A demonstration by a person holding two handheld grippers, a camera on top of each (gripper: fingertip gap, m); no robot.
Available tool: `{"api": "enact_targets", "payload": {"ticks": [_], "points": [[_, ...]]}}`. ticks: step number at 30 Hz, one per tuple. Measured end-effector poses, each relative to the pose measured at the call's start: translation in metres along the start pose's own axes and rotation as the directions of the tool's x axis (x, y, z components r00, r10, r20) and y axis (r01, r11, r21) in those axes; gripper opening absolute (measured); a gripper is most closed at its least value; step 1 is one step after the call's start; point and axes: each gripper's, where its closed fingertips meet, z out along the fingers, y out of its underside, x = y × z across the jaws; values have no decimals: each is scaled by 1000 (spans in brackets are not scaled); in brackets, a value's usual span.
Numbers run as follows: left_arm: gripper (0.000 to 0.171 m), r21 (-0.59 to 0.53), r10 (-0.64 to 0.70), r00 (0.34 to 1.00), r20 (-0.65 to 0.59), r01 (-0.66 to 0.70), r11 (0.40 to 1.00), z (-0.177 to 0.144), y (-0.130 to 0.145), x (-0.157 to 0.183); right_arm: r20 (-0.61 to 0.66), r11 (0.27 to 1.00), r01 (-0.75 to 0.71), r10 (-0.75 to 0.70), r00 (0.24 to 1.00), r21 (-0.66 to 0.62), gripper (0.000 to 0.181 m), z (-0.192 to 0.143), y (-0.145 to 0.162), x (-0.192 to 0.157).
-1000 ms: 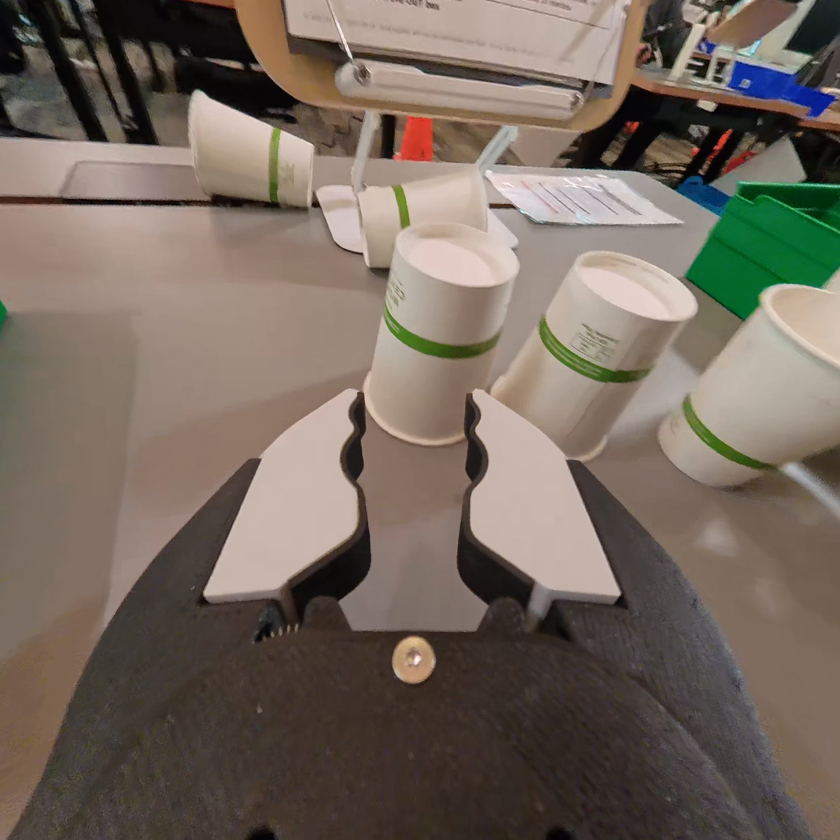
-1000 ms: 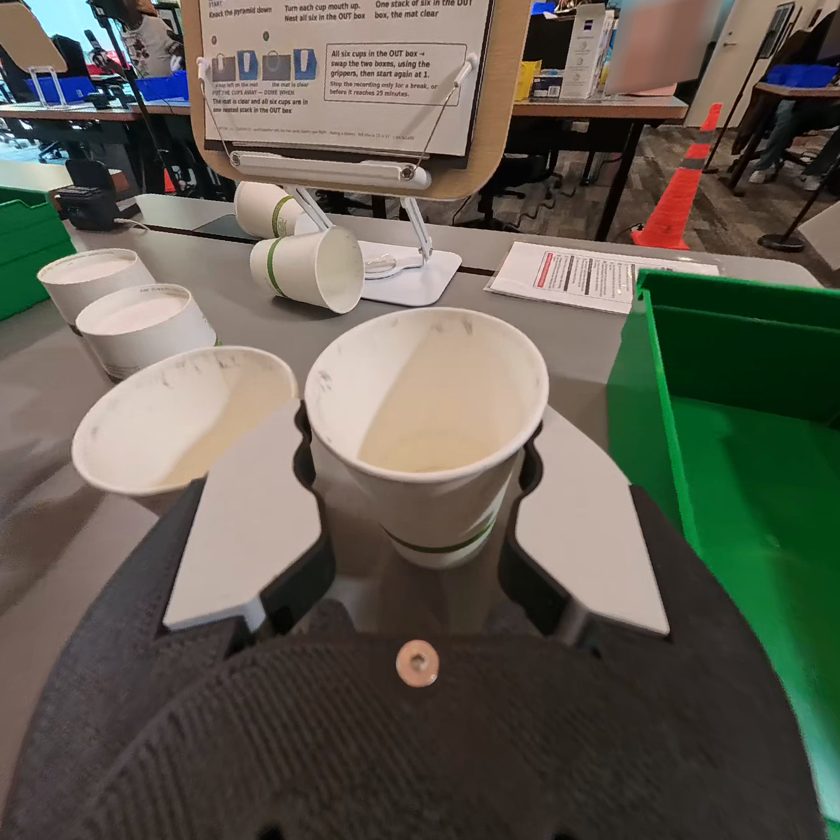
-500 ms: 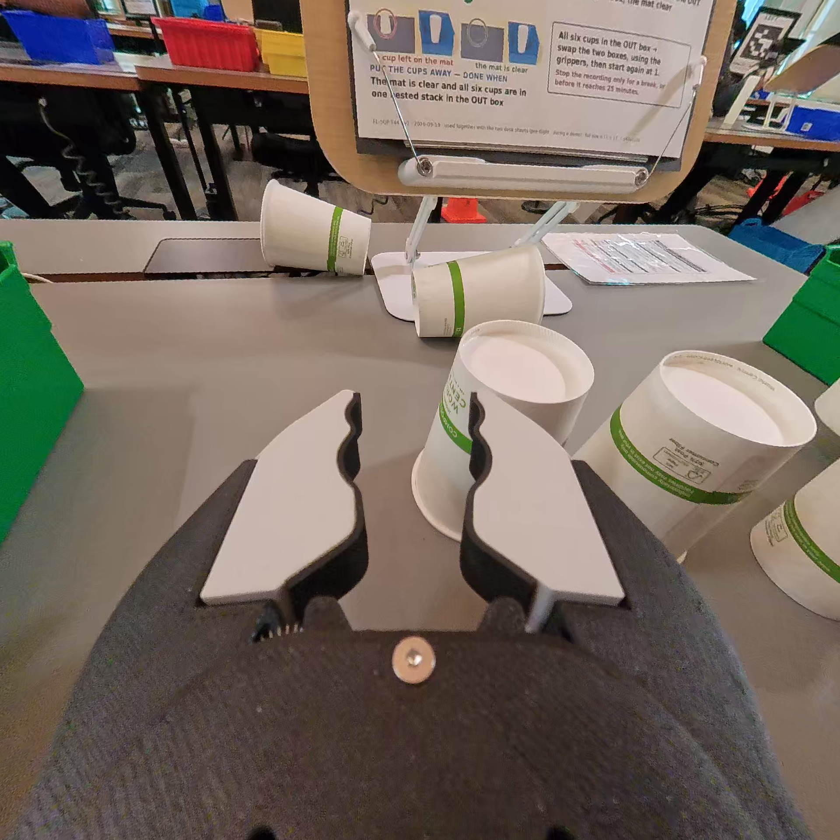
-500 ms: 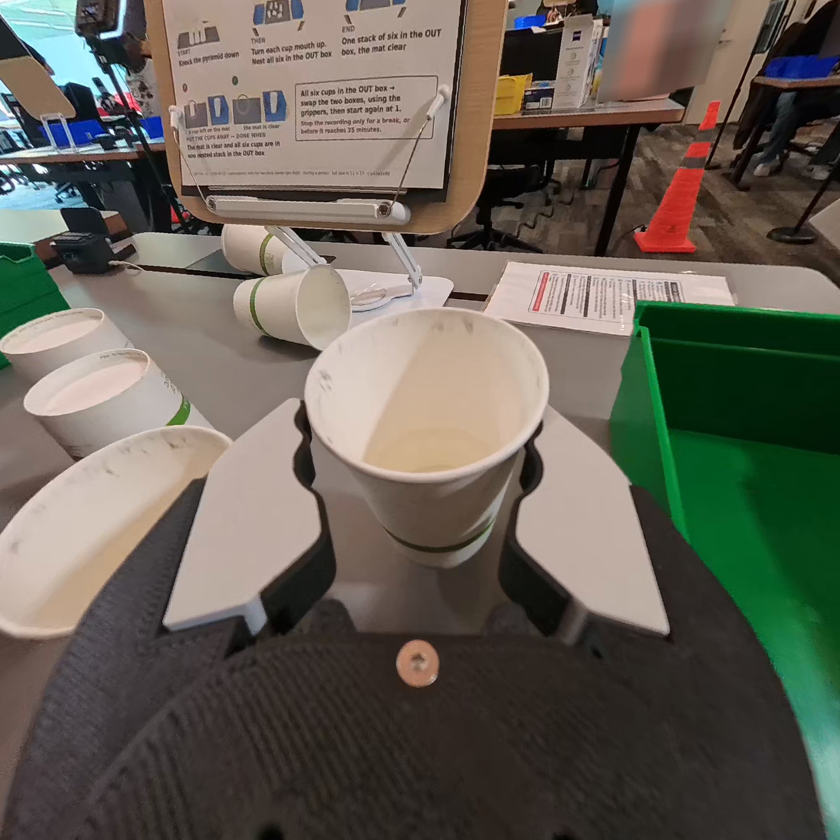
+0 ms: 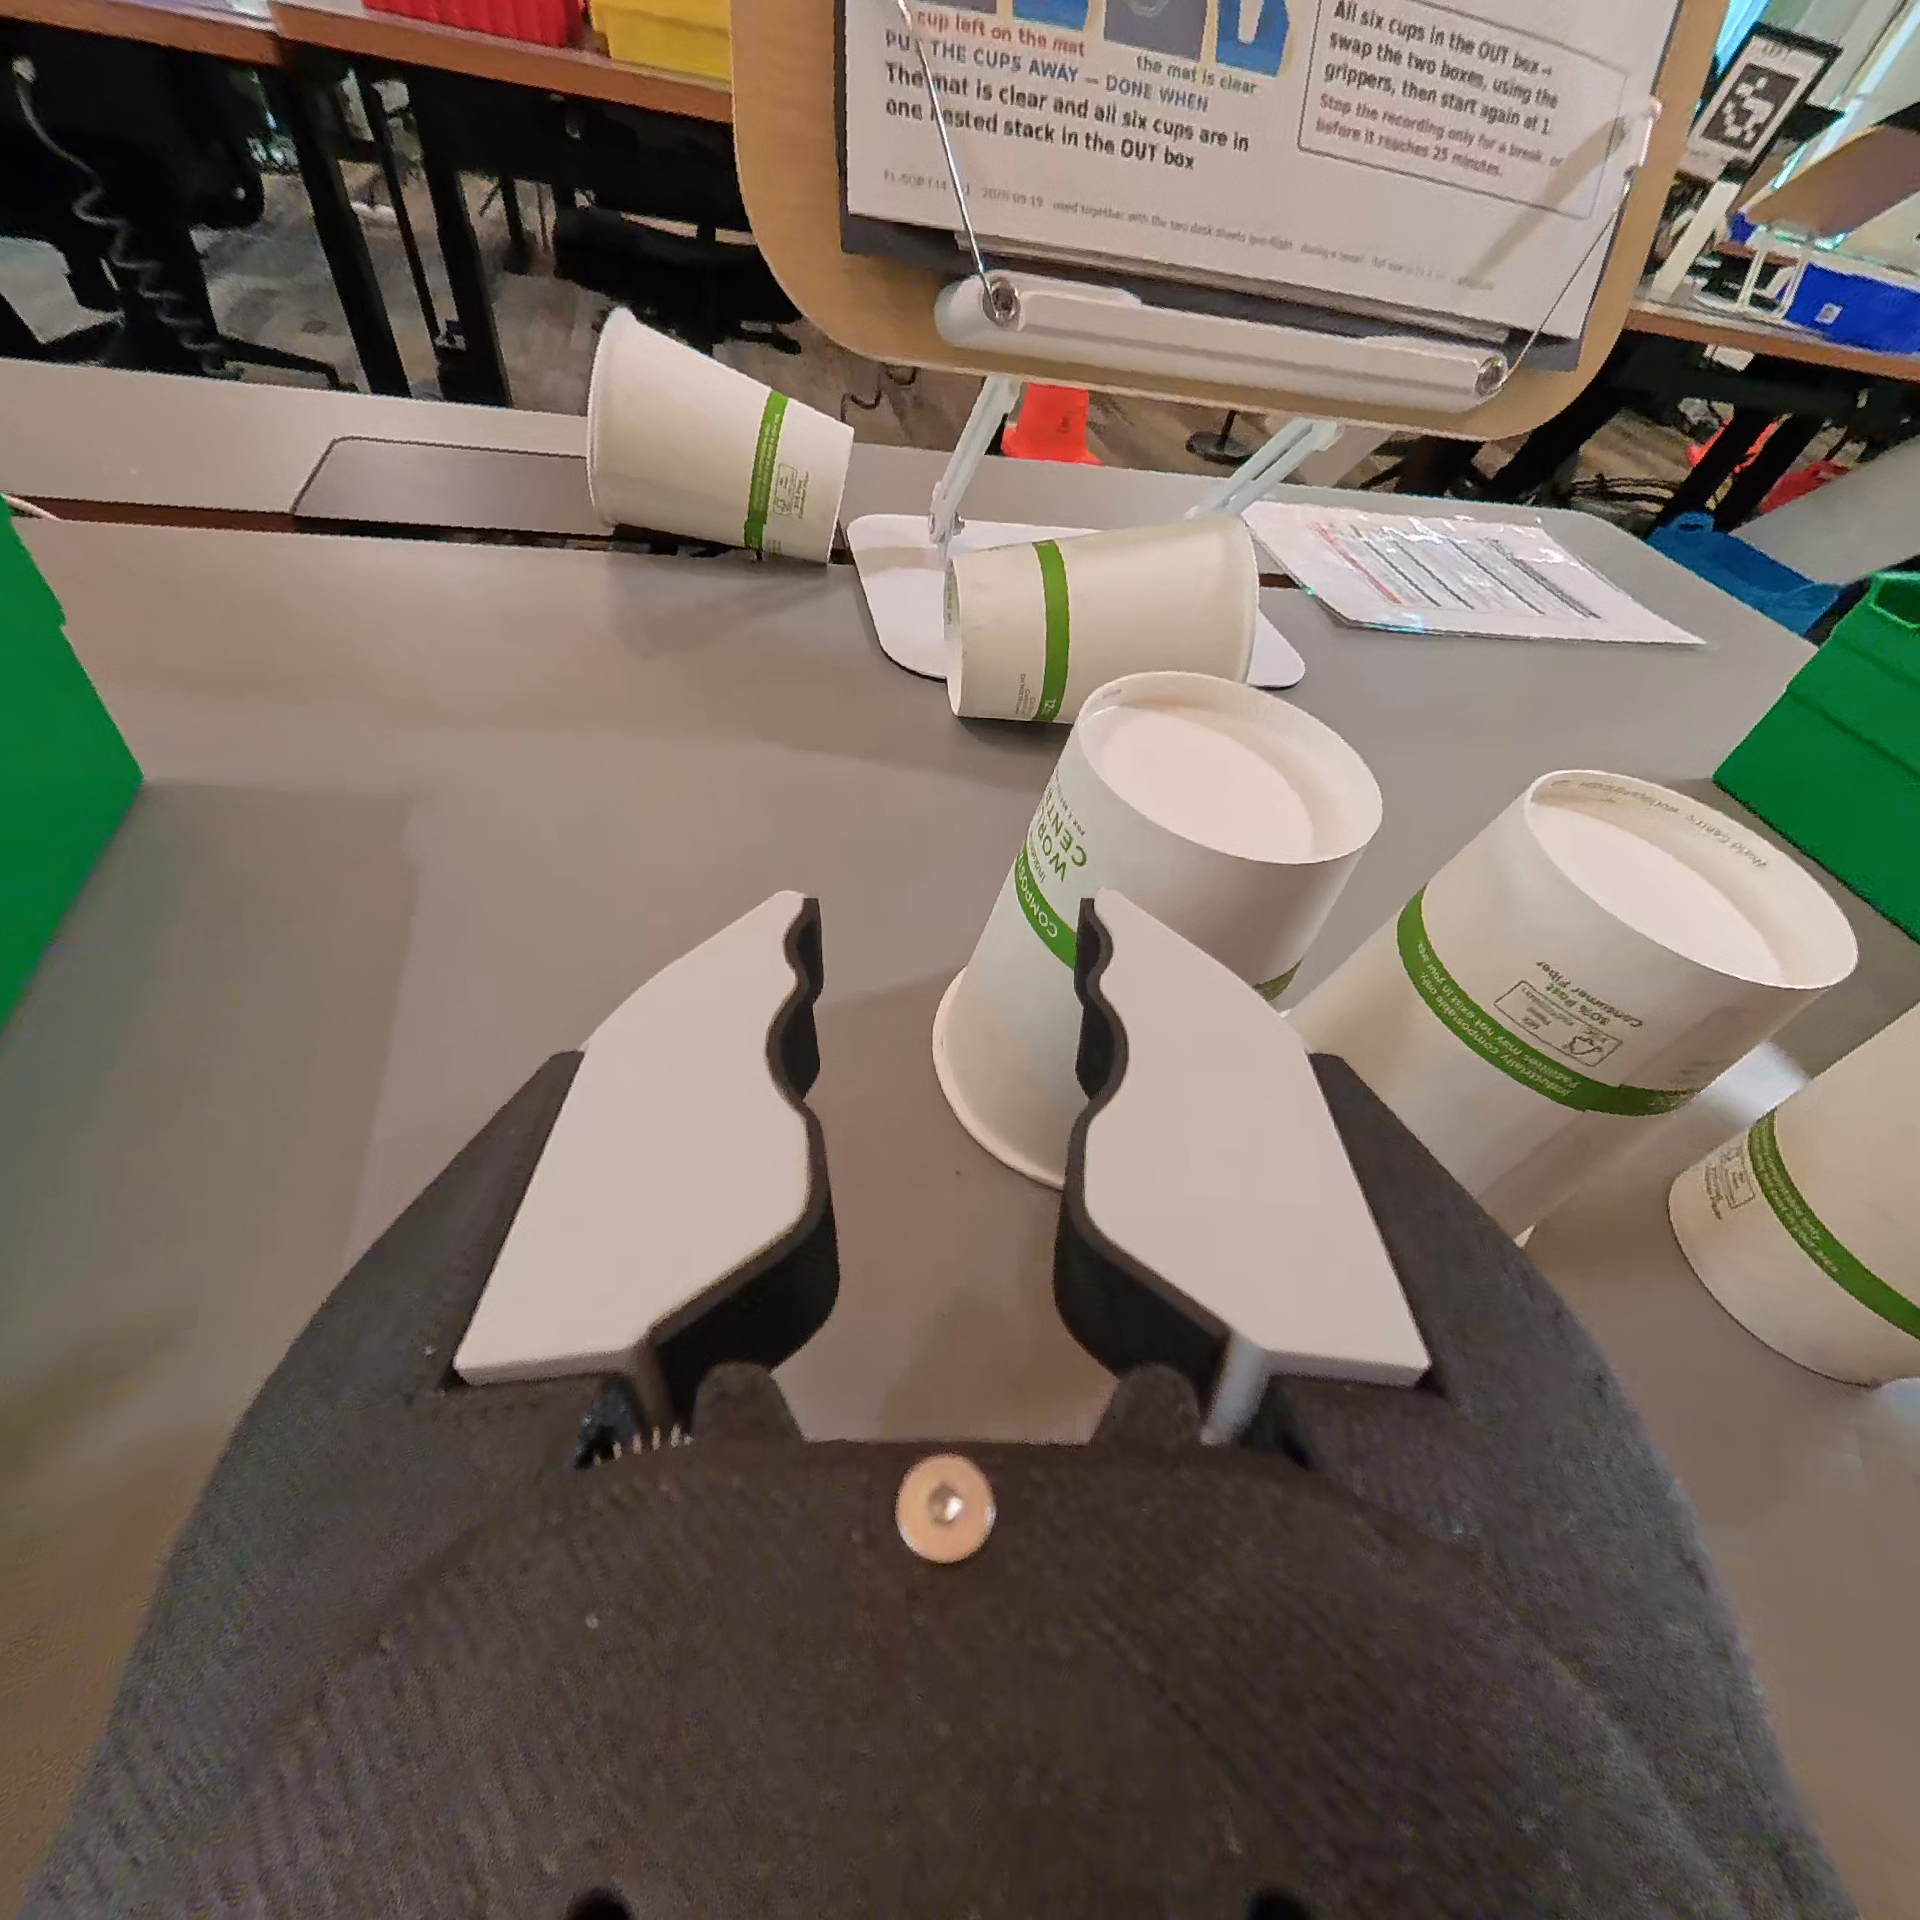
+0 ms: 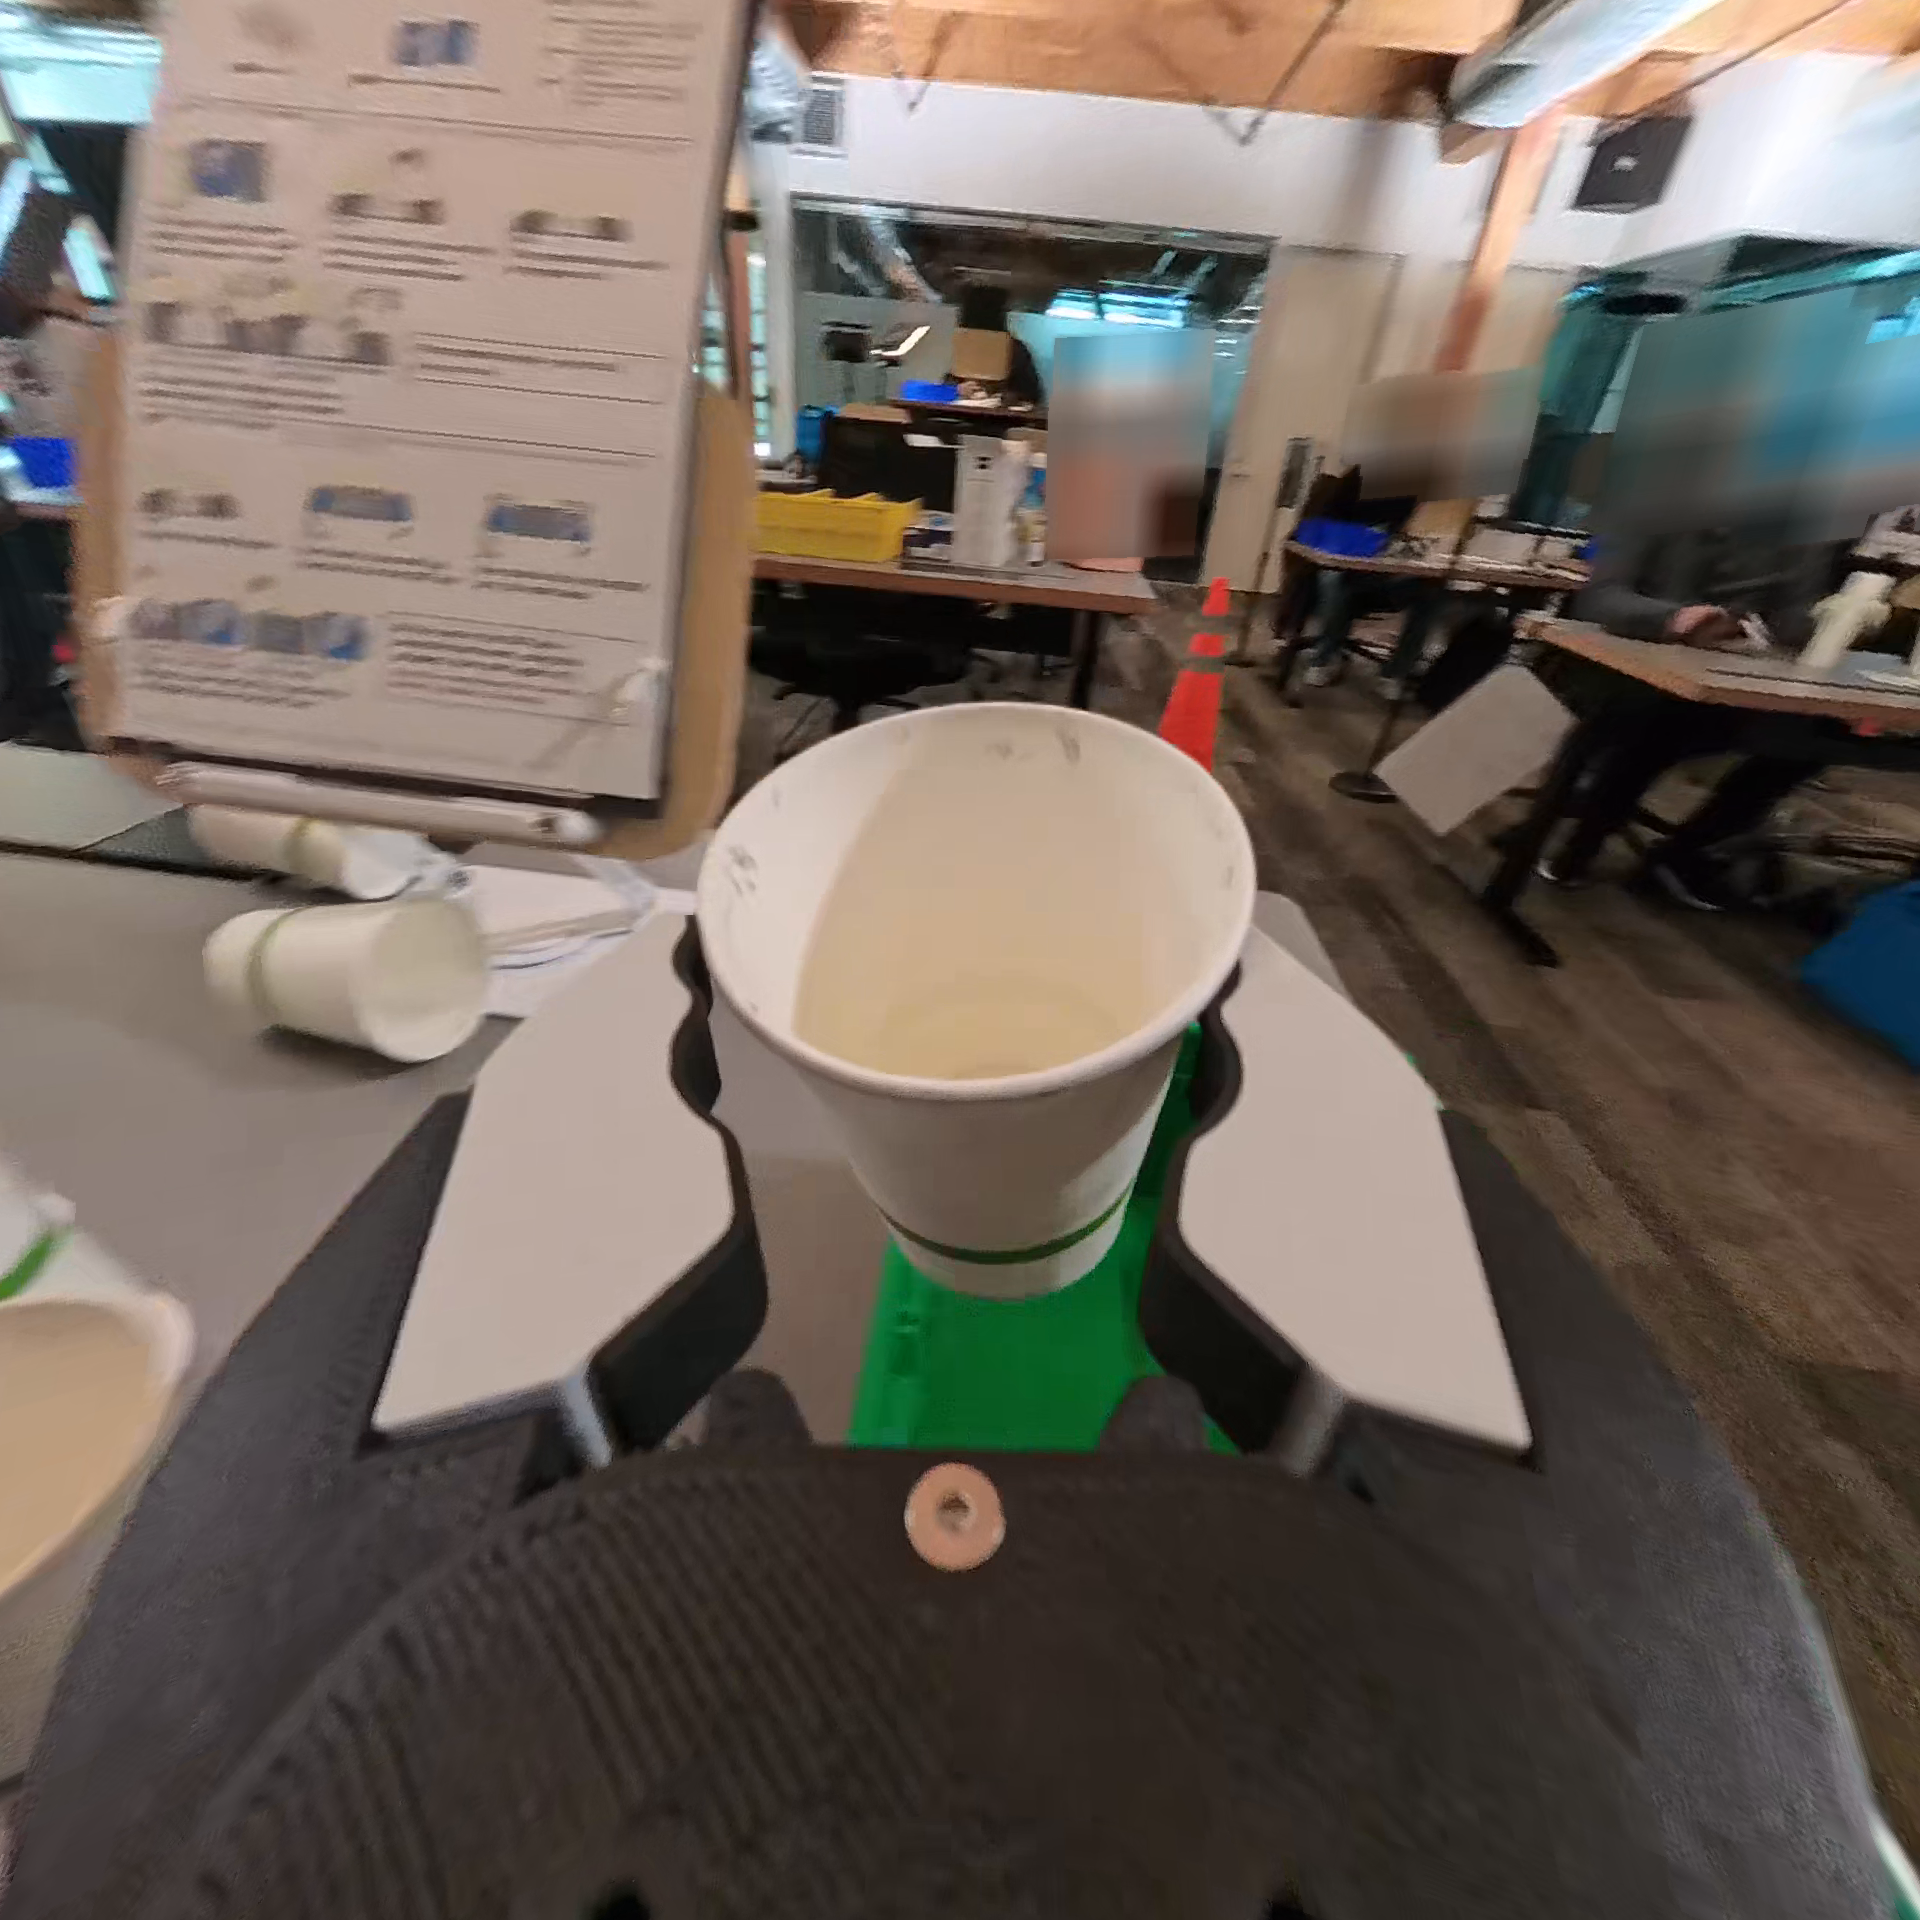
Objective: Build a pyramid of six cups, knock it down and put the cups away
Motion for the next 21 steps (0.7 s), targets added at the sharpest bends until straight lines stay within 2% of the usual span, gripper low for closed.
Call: {"api": "enact_targets", "payload": {"ticks": [3, 6, 10, 15, 21], "points": [[48, -17, -6, 1000, 1, 6, 1000, 4, 5, -2, -80, 999, -44, 42, 996, -22, 92, 11, 27, 56], [48, -31, -3, 1000, 11, 4, 1000, 7, 8, -6, -105, 994, -65, 55, 993, -92, 92, 19, 66, 81], [48, -37, -14, 1000, 14, 15, 999, 6, 10, -9, -91, 980, -137, 125, 988, -141, 92, 28, 98, 84], [49, -48, 6, 1000, 10, -6, 999, 5, 12, -7, -118, 950, -150, 121, 986, -274, 93, 31, 134, 93], [51, -64, 51, 999, 9, -51, 997, 5, 16, -4, -113, 923, -189, 160, 981, -335, 94, 33, 150, 95]]}}
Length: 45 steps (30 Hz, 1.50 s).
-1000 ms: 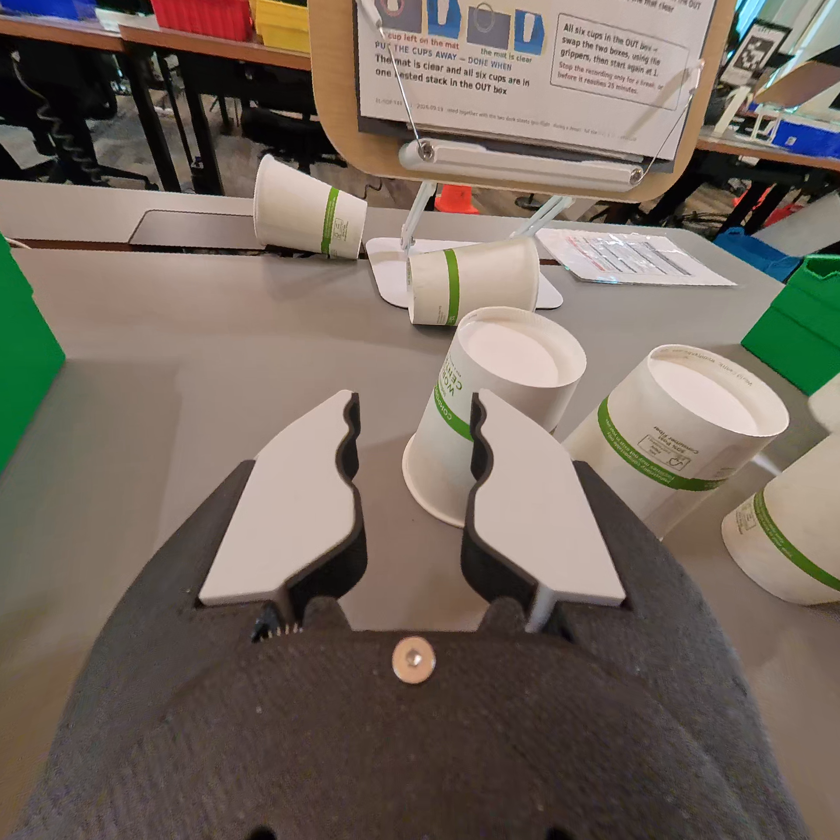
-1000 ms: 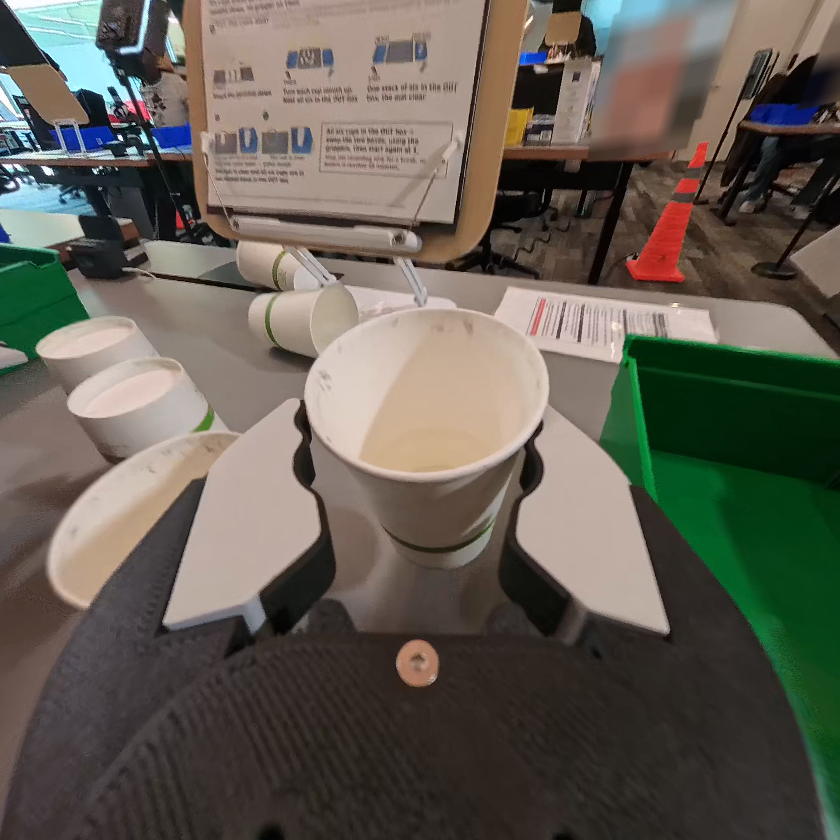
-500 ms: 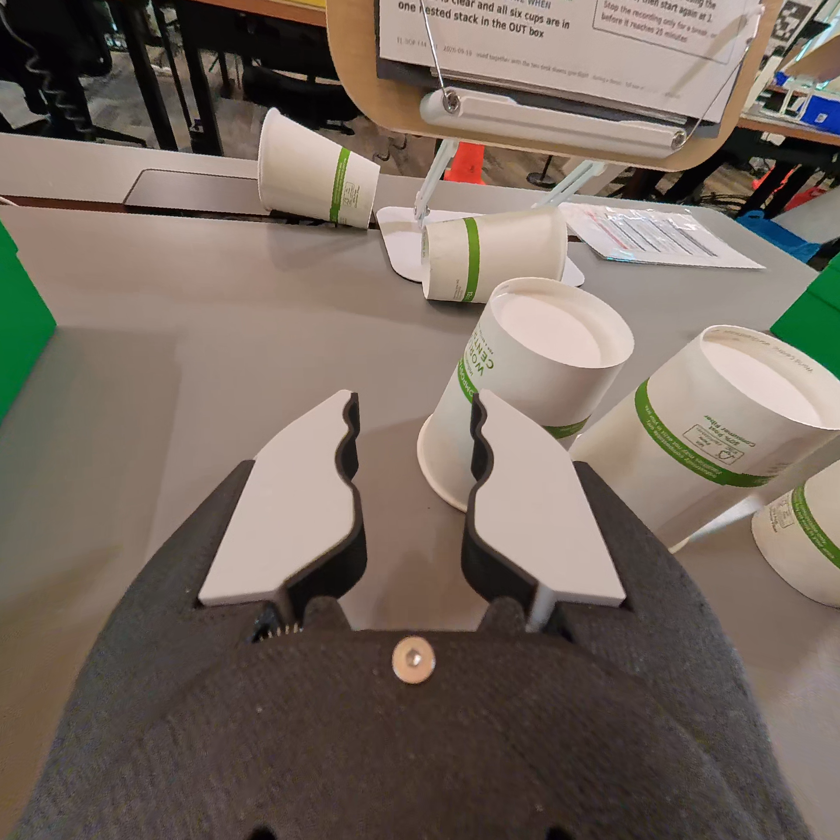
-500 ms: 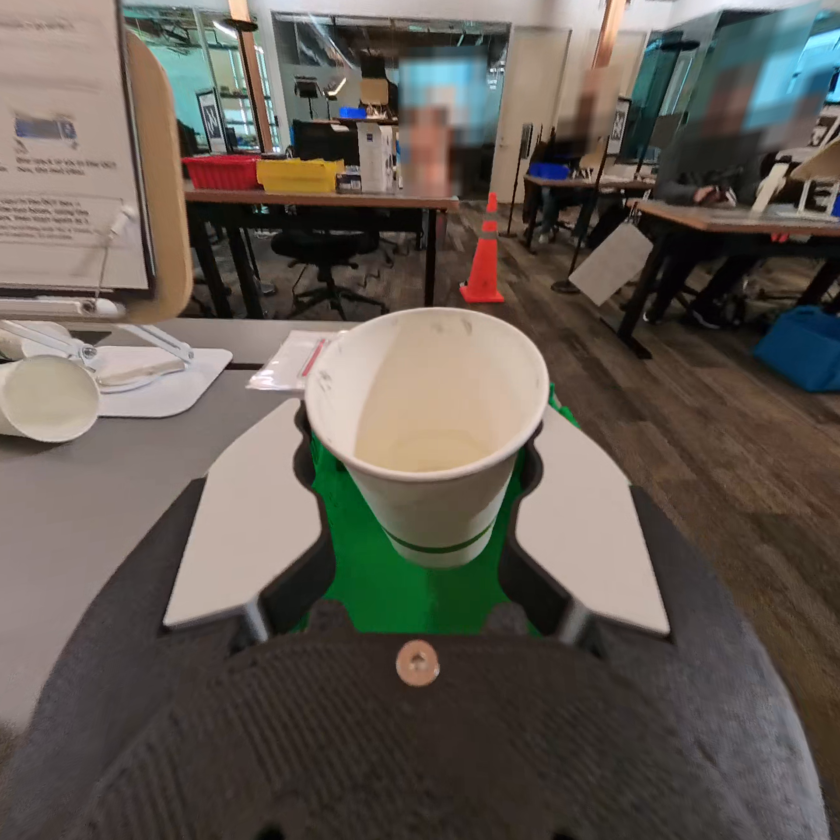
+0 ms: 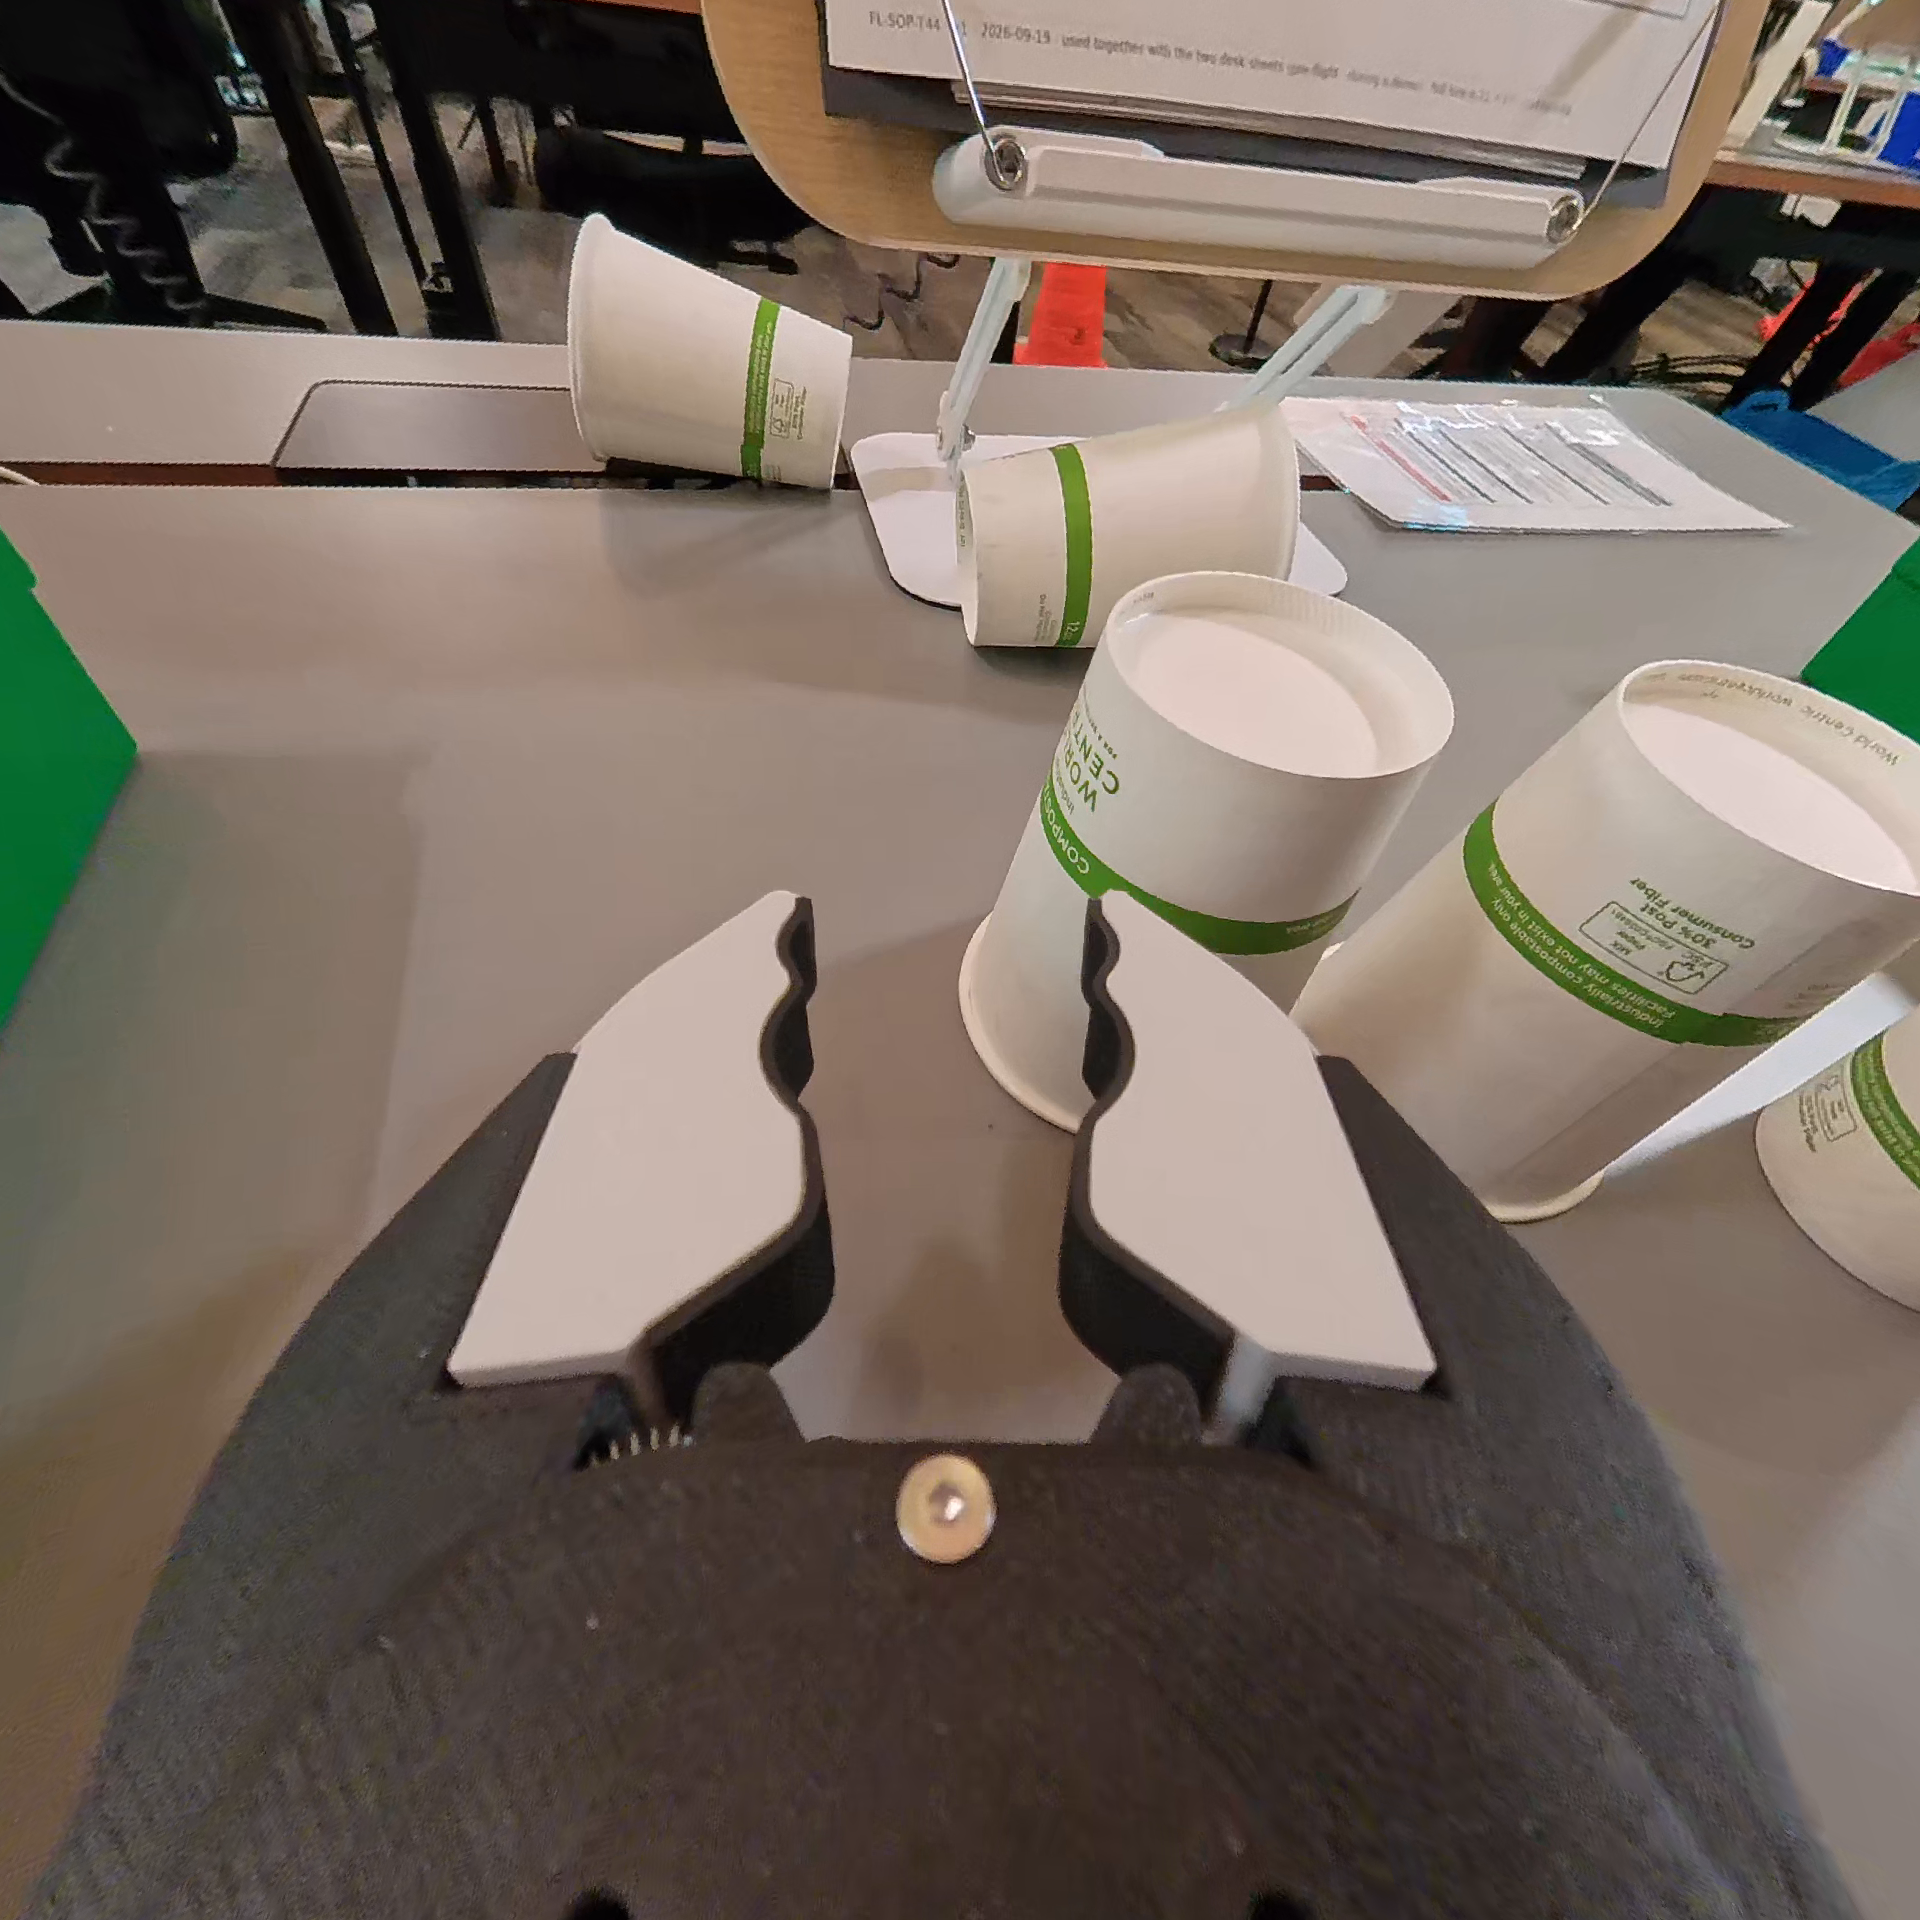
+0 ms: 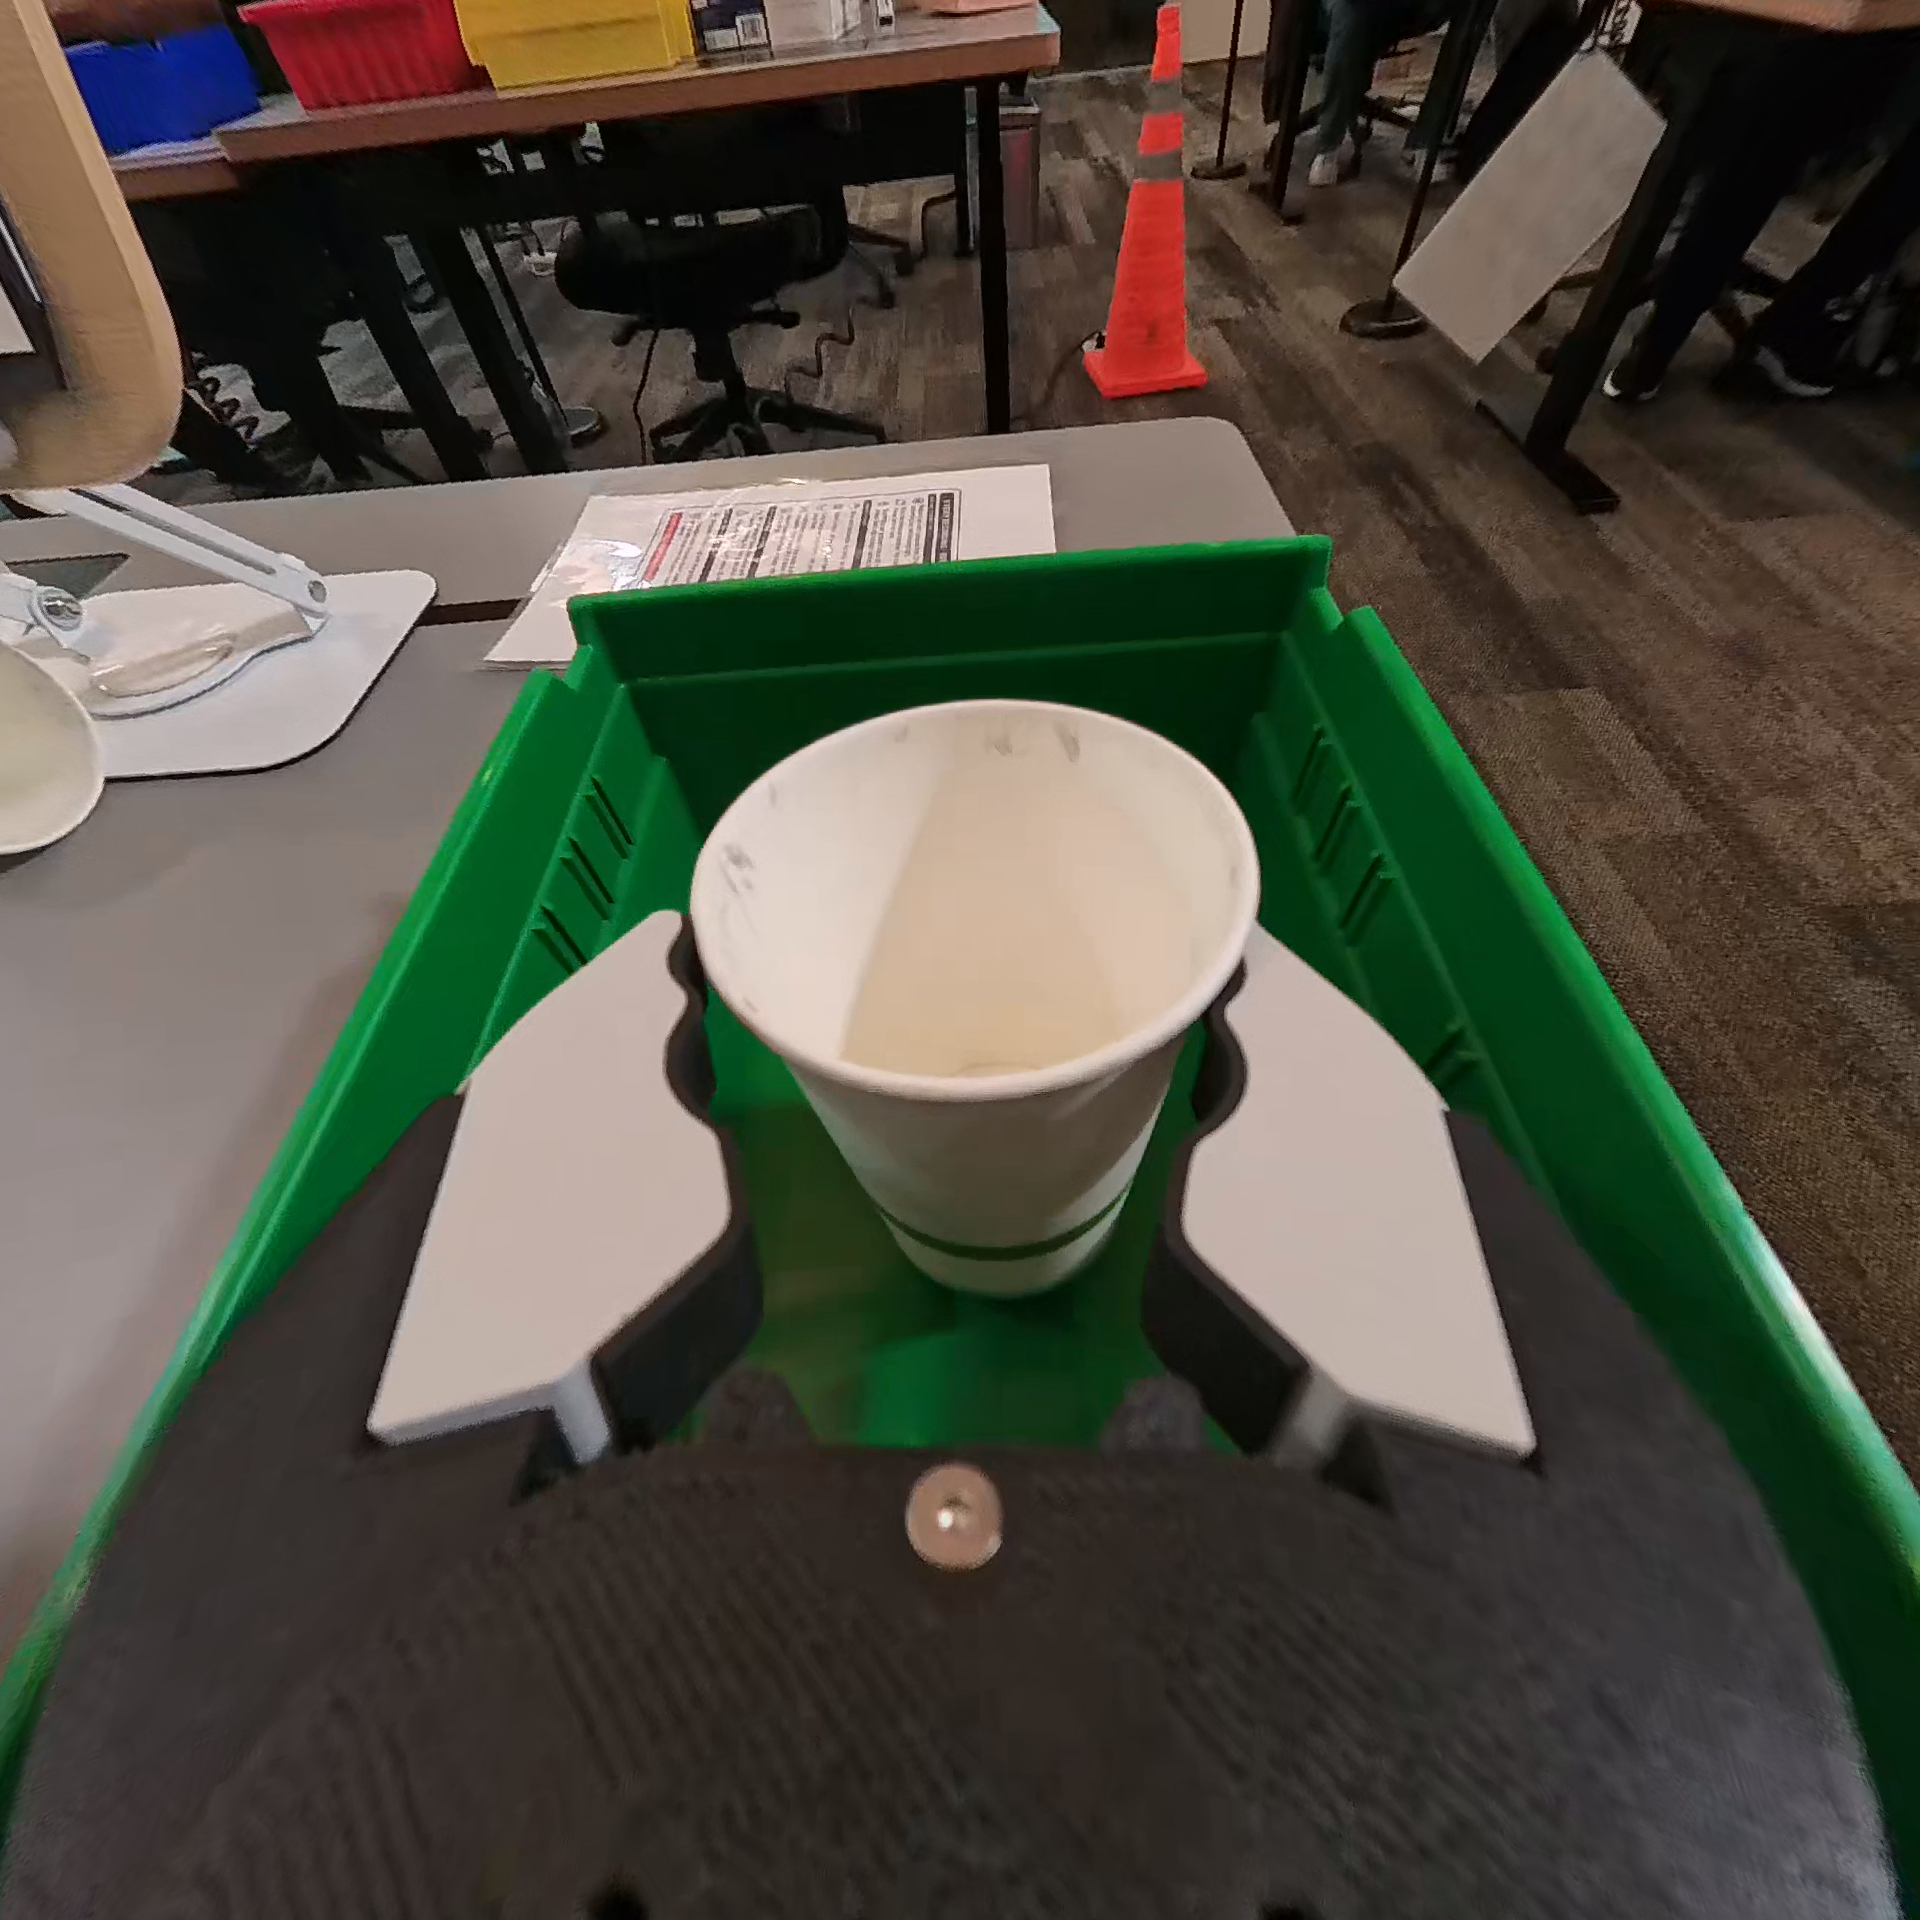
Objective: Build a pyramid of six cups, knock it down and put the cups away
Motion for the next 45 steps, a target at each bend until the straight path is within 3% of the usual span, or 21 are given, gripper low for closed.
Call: {"api": "enact_targets", "payload": {"ticks": [30, 42, 45], "points": [[53, -11, -21, 1000, -17, 20, 1000, -2, 0, 3, -3, 984, -80, 81, 997, -161, 106, -16, 10, 4], [53, -18, -20, 1000, -15, 19, 1000, -2, 2, 3, -85, 976, -19, 1, 996, -215, 106, -27, 23, 15], [53, -22, -19, 1000, -17, 19, 1000, -1, 2, 3, -101, 977, 20, -42, 994, -212, 99, -28, 21, 15]]}}
